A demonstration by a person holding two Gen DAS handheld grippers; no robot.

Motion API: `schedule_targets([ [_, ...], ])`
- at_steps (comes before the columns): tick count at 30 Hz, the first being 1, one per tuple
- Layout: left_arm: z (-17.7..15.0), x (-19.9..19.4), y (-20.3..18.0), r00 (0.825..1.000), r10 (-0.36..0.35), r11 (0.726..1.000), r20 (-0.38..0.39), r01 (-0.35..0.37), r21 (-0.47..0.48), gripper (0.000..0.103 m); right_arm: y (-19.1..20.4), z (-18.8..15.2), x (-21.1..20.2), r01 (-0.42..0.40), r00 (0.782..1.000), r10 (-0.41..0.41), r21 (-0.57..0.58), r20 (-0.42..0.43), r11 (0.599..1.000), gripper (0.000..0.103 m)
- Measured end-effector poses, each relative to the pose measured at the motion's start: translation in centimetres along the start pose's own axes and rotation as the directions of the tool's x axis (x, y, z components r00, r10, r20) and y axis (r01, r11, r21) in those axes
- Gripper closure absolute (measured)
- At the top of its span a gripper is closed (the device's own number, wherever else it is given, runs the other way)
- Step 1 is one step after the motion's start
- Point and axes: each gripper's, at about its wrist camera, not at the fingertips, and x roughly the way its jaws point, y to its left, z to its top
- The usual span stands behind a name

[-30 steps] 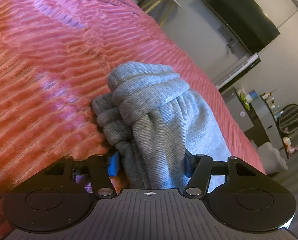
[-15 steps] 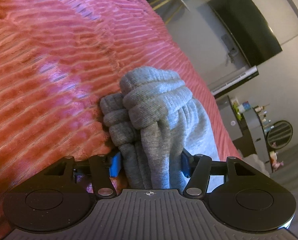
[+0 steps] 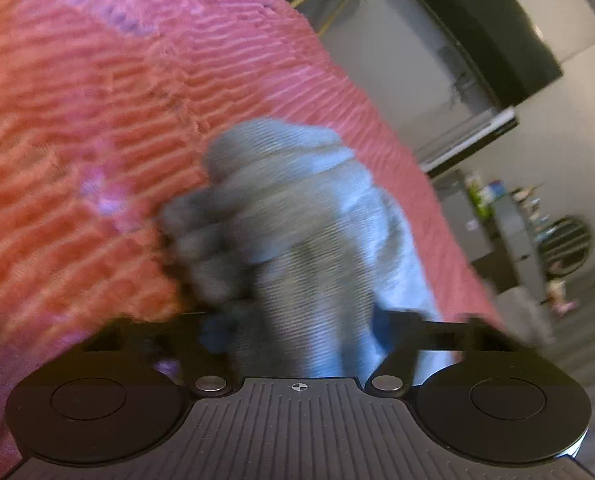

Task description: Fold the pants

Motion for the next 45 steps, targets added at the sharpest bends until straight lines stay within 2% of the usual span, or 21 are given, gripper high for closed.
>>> schedule_targets([
  [1,-0.2,0.1,0.1,1.000,-0.014,1.000,-0.007,0.014,0.012,0.070,0.0,0.0,0.0,0.000,1.000,0.000,0.000,0.002,1.000,0.005],
  [4,-0.4,-0.3,-0.4,1.000,-0.022,1.000,0.002,0.022,0.018,0.078,0.0,0.0,0.0,-0.002,1.000,0.002,0.003,0.006,1.000,0.005],
  [12,-0.1,-4.4,-7.5,0.989,-0.105,0.982,0.103,0.087,0.167,0.081,-0.8,0.8,-1.0,-0.043,0.999,0.042,0.065,0.017,0.997,0.006],
  [16,-1.1,-7.0,-12.8,0.971,-0.191,0.952,0.141,0.148,0.269,0.081,-2.6,1.4,-3.2,-0.062,0.995,0.045,0.185,0.094,0.981,0.006],
  [20,-3.9,-8.6,-19.4,0.944,-0.309,0.891,0.113,0.246,0.382,0.081,-4.5,2.0,-5.8,-0.049,0.986,0.004,0.268,0.168,0.962,0.006],
  [23,-7.9,-8.5,-25.3,0.918,-0.395,0.802,0.022,0.333,0.496,0.081,-6.3,2.3,-7.7,-0.047,0.977,-0.024,0.325,0.214,0.945,0.006],
  [25,-11.9,-7.8,-29.3,0.895,-0.441,0.726,-0.069,0.401,0.559,0.081,-7.8,2.4,-9.0,-0.051,0.968,-0.048,0.376,0.247,0.925,0.006],
  [28,-19.3,-5.7,-33.9,0.868,-0.448,0.605,-0.214,0.471,0.642,0.080,-10.6,2.4,-10.7,-0.037,0.955,-0.101,0.454,0.277,0.890,0.006],
  [30,-24.6,-3.6,-35.6,0.857,-0.414,0.531,-0.307,0.501,0.683,0.078,-12.6,2.2,-11.6,-0.031,0.948,-0.132,0.495,0.291,0.868,0.006],
  [33,-33.3,1.0,-36.0,0.860,-0.233,0.447,-0.455,0.510,0.735,0.075,-14.6,1.7,-12.2,-0.006,0.947,-0.157,0.504,0.280,0.864,0.006],
  [34,-36.4,2.6,-35.5,0.871,-0.125,0.390,-0.476,0.484,0.783,0.073,-15.0,1.5,-12.1,0.004,0.951,-0.157,0.500,0.265,0.866,0.006],
  [35,-38.2,3.3,-35.0,0.884,-0.058,0.326,-0.465,0.457,0.828,0.071,-15.3,1.2,-12.0,0.013,0.956,-0.157,0.497,0.249,0.868,0.006],
  [36,-39.5,2.7,-34.2,0.904,-0.070,0.244,-0.421,0.425,0.872,0.069,-15.6,1.1,-11.9,0.015,0.961,-0.151,0.497,0.234,0.868,0.006],
  [37,-39.7,1.6,-34.0,0.908,-0.099,0.197,-0.407,0.419,0.886,0.062,-15.9,0.9,-11.8,0.009,0.965,-0.139,0.500,0.224,0.866,0.006],
  [38,-39.2,0.7,-34.1,0.896,-0.100,0.181,-0.432,0.443,0.878,0.058,-16.3,0.9,-11.5,-0.009,0.970,-0.116,0.505,0.214,0.863,0.006],
  [39,-38.0,0.0,-34.3,0.875,-0.102,0.206,-0.474,0.485,0.850,0.052,-16.5,0.9,-11.2,-0.028,0.974,-0.091,0.508,0.207,0.861,0.006],
  [41,-34.0,-1.2,-33.8,0.806,-0.178,0.344,-0.565,0.589,0.732,0.043,-16.8,0.9,-10.3,-0.072,0.983,-0.030,0.523,0.183,0.849,0.006],
  [42,-32.2,-1.7,-33.3,0.782,-0.225,0.413,-0.582,0.617,0.670,0.029,-17.0,1.0,-9.7,-0.097,0.985,0.004,0.536,0.171,0.838,0.005],
  [43,-30.4,-2.0,-32.5,0.769,-0.260,0.487,-0.585,0.627,0.608,0.020,-17.1,1.0,-9.0,-0.122,0.987,0.041,0.554,0.157,0.823,0.006],
  [44,-28.6,-2.0,-31.4,0.769,-0.282,0.559,-0.573,0.618,0.554,0.020,-17.2,0.9,-8.1,-0.152,0.987,0.088,0.587,0.136,0.795,0.006],
  [45,-27.2,-1.9,-30.3,0.784,-0.285,0.619,-0.551,0.589,0.519,0.020,-17.3,0.8,-7.4,-0.162,0.987,0.110,0.616,0.121,0.771,0.006],
])
